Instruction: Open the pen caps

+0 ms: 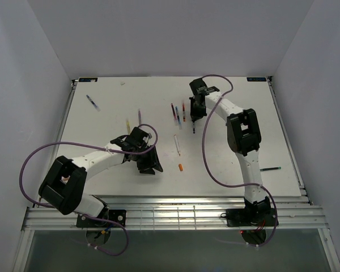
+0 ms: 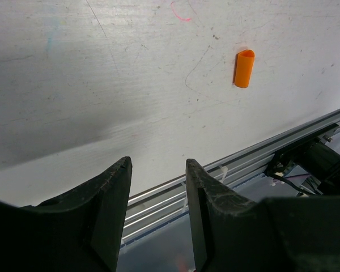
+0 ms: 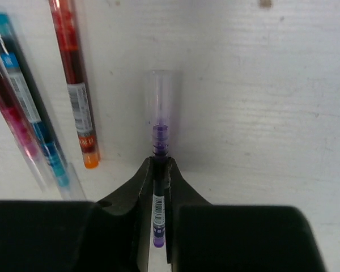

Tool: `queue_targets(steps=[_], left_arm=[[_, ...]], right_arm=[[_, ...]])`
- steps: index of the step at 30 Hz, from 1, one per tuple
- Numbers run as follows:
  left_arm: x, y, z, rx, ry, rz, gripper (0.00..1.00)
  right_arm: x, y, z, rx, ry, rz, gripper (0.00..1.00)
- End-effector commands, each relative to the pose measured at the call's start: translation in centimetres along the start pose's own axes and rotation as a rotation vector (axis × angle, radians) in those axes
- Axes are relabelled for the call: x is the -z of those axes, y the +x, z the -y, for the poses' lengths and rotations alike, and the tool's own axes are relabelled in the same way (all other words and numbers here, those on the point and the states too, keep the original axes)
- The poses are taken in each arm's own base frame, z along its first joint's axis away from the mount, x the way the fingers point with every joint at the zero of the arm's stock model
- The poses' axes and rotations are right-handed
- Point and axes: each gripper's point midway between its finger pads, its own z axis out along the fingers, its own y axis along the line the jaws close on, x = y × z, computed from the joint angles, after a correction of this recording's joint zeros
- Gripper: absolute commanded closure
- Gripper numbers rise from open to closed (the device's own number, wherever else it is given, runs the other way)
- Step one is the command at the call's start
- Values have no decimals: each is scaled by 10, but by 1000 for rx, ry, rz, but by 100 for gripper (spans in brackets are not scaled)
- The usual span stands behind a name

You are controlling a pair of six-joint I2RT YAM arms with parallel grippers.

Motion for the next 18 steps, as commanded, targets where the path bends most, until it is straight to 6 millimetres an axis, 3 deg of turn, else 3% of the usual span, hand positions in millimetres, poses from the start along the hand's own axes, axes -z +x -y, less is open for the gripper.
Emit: queue_targets(steps=[1, 6, 8, 9, 10, 12, 13, 14, 15, 16, 17, 18], left_arm=[[13, -5, 10, -14, 22, 43, 46], [30, -24, 38, -32, 62, 72, 46], [36, -31, 48, -32, 72, 81, 46], [44, -39, 62, -39, 96, 95, 46], [48, -43, 69, -35, 109, 99, 46], [52, -48, 81, -32, 134, 97, 46], [60, -56, 93, -37, 160, 116, 46], [63, -59, 99, -23, 173, 122, 46], [66, -63, 103, -16, 186, 132, 46], [69, -65, 109, -13, 204, 137, 46], [73, -68, 115, -10, 228, 144, 46], [74, -72, 121, -20, 258, 162, 45]], right_arm=[[-3, 50, 15, 37, 43, -141, 92], [20, 39, 6, 90, -22, -105, 92], [47, 30, -3, 96, -68, -65, 92], [55, 39, -5, 95, -97, -78, 92], [84, 36, -20, 97, -184, -48, 92], [105, 47, -31, 102, -260, -42, 92], [109, 73, -35, 103, -322, -105, 92], [134, 78, -43, 122, -384, -85, 92], [144, 85, -51, 140, -442, -73, 92], [149, 118, -58, 148, -543, -151, 92], [170, 126, -65, 175, -606, -128, 92], [179, 142, -72, 204, -659, -142, 92]])
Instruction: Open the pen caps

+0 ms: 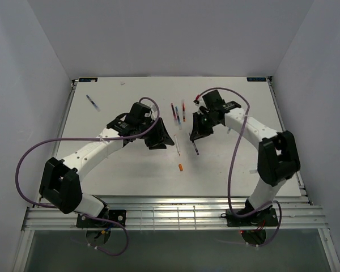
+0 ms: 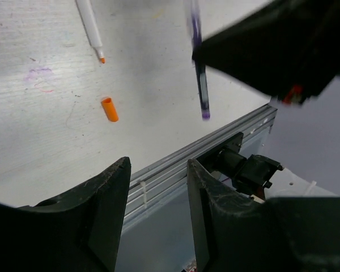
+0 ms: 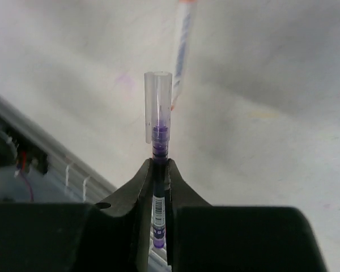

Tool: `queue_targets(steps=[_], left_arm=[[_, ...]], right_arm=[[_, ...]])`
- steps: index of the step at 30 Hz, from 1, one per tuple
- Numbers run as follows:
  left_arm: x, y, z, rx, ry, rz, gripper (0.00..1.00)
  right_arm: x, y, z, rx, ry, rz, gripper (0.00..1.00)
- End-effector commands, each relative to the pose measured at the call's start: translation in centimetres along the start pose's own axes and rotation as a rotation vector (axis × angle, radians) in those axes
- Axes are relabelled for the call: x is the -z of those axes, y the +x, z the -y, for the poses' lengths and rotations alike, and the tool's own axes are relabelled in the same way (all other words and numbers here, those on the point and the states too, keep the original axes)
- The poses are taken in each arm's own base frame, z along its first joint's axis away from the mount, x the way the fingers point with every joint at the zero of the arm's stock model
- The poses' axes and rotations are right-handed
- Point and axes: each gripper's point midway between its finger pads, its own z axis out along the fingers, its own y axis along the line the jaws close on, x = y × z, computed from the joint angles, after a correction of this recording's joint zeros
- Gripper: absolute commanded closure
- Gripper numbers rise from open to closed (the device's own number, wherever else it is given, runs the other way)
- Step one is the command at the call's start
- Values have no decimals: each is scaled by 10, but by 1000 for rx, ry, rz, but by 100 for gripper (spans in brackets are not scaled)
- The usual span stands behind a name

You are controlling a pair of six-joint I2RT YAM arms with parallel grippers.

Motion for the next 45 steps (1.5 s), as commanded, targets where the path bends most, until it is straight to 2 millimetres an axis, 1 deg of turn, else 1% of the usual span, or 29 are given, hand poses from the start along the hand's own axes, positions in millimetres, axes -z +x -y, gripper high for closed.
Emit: queue_targets(steps=[1, 2, 3, 4, 5, 6, 7, 8, 9, 11, 12, 15, 16, 18, 23, 26, 30, 31, 34, 35, 36, 39, 41, 42, 45], left_arm=[[8, -7, 24, 18, 95, 13, 44], [6, -5, 22, 22, 102, 9, 44], [6, -5, 25, 29, 121, 14, 44], [7, -4, 26, 32, 131, 17, 44], [7, -1, 26, 36, 140, 8, 44], [6, 2, 23, 43, 142, 3, 44], [7, 3, 23, 54, 143, 1, 45], [10, 5, 25, 53, 157, 0, 45], [9, 8, 22, 54, 164, -2, 45], [14, 12, 24, 66, 185, 1, 45], [12, 15, 20, 74, 186, -5, 45], [17, 21, 21, 102, 200, -8, 46], [17, 23, 18, 113, 194, -8, 46], [19, 23, 18, 138, 197, 0, 46], [15, 23, 22, 178, 213, -18, 47], [15, 23, 23, 188, 218, -22, 50], [18, 22, 26, 189, 226, -18, 58], [19, 22, 26, 188, 229, -16, 67], [20, 24, 25, 190, 227, -14, 77], [21, 24, 25, 192, 226, -13, 83], [21, 25, 23, 194, 221, -13, 85], [22, 25, 23, 204, 221, -10, 96], [22, 25, 23, 217, 218, -10, 100], [22, 25, 23, 221, 218, -8, 100], [22, 23, 25, 246, 217, -8, 100]], right_arm=[[30, 55, -71, 132, -382, -42, 92], [32, 69, -81, 157, -419, -60, 92], [35, 79, -87, 166, -445, -65, 92], [46, 84, -100, 206, -510, -37, 92], [45, 96, -99, 207, -521, -49, 92], [49, 101, -107, 225, -543, -47, 92], [53, 102, -111, 223, -563, -40, 92], [63, 99, -120, 242, -604, -12, 92], [64, 100, -121, 235, -613, -6, 92], [69, 97, -128, 222, -641, 8, 92], [70, 95, -130, 219, -644, 9, 92], [69, 89, -134, 203, -634, 24, 92], [69, 88, -135, 200, -632, 30, 92], [68, 89, -139, 186, -641, 25, 92], [68, 87, -147, 186, -654, 47, 92], [67, 86, -155, 174, -672, 46, 92], [65, 84, -159, 178, -667, 48, 92], [64, 84, -159, 176, -663, 47, 92], [62, 86, -156, 178, -645, 44, 92], [61, 87, -155, 188, -643, 45, 92], [59, 89, -153, 186, -636, 37, 92], [55, 93, -150, 194, -619, 26, 75], [53, 95, -149, 199, -618, 15, 67], [51, 96, -148, 201, -616, 11, 64], [47, 98, -149, 206, -618, -3, 62]])
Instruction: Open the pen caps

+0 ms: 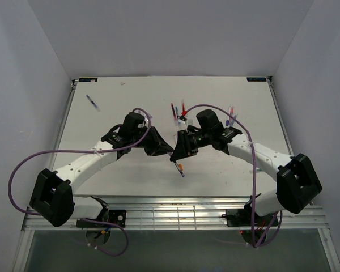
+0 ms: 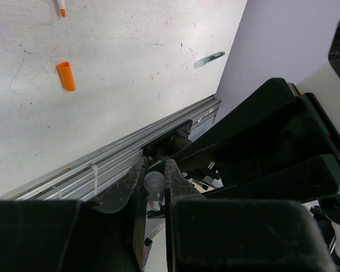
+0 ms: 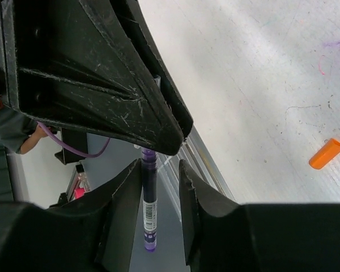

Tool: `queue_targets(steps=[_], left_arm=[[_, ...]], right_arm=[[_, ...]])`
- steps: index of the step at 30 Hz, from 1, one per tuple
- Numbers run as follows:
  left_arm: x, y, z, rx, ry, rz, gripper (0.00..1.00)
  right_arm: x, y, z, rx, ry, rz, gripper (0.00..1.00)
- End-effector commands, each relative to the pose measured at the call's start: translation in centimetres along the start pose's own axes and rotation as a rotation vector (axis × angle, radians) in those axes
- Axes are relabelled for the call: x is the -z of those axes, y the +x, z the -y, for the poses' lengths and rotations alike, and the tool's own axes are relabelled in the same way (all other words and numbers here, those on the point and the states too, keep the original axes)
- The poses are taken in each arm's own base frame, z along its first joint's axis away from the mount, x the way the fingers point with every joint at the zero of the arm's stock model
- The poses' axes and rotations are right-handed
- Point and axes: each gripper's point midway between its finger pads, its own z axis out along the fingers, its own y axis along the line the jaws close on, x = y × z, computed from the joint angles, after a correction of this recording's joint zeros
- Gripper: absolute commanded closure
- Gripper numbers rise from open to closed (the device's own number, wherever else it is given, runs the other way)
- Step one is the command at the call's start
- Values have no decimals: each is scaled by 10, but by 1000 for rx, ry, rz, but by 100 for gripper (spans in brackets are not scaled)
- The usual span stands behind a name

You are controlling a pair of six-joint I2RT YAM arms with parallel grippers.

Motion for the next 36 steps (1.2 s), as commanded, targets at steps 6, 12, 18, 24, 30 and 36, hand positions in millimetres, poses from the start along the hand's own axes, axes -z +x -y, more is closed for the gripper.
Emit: queue_targets(steps=[6, 12, 18, 24, 30, 36], left_arm=[[8, -9, 16, 49, -4, 31, 100], [6, -49, -6, 252, -155, 51, 100], [16, -103, -12, 348, -183, 93, 100], [14, -121, 3, 224, -102, 129, 100], [12, -91, -14, 75, -121, 81, 100], [-16, -30, -51, 35, -212, -31, 100]], right_arm=[[-8, 1, 9, 53, 64, -29, 92], [22, 13, 71, 305, 682, -95, 92], [65, 9, 96, 437, 1006, -74, 92], [16, 18, 54, 323, 560, -96, 92], [21, -16, 78, 156, 497, -24, 92], [5, -55, 119, 80, 555, -9, 92]])
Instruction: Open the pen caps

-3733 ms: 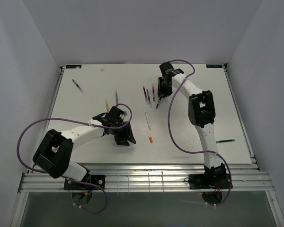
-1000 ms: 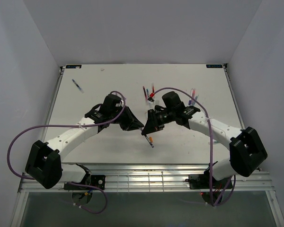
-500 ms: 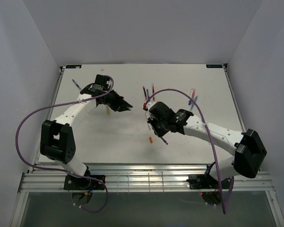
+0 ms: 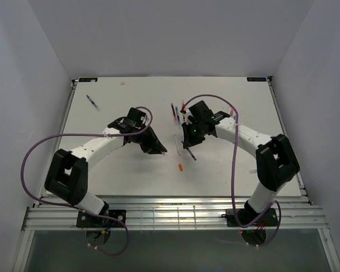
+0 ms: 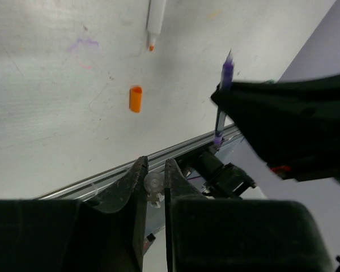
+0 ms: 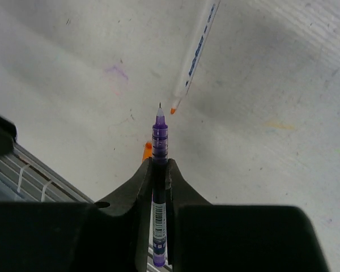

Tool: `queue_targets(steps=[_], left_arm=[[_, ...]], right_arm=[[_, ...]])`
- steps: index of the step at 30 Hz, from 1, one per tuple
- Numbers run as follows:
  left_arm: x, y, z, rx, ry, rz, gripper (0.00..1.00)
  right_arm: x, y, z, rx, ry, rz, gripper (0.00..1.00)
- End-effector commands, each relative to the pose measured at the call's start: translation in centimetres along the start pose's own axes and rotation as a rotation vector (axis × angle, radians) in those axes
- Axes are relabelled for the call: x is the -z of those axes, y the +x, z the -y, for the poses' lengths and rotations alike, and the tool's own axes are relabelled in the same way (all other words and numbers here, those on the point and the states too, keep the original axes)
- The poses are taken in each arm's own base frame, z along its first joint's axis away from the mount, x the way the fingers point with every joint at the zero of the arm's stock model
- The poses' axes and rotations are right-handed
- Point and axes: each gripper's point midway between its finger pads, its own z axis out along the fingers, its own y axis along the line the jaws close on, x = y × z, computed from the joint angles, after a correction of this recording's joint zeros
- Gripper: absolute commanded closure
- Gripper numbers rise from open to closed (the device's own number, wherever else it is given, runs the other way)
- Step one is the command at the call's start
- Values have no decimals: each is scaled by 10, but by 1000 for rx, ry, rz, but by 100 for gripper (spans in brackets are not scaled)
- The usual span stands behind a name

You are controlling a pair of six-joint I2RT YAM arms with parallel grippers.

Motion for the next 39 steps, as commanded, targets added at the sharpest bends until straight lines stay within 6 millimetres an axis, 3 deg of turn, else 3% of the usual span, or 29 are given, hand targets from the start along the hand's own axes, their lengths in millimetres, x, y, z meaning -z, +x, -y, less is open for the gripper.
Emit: queue_targets(steps=[1, 6, 11, 15, 25, 33, 39], left_arm=[[-8, 24, -6, -72, -2, -24, 100], [-34, 32, -11, -103, -18, -64, 100], [-54, 27, -15, -132, -30, -78, 100], [-69, 26, -27, -136, -63, -97, 100], [-95, 37, -43, -133, -84, -142, 100], [-100, 46, -64, -121, -118, -162, 80], [-103, 53, -73, -118, -132, -175, 73]], right_arm=[[-16, -33, -7, -7, -43, 48, 92], [-41, -65, 5, -42, -7, 101, 92], [-57, -75, 25, -85, 50, 107, 92], [-74, -72, 37, -125, 62, 76, 92], [-99, -59, 45, -158, 64, 31, 92], [-110, -51, 52, -172, 80, 7, 85], [-113, -47, 57, -191, 81, -3, 80]])
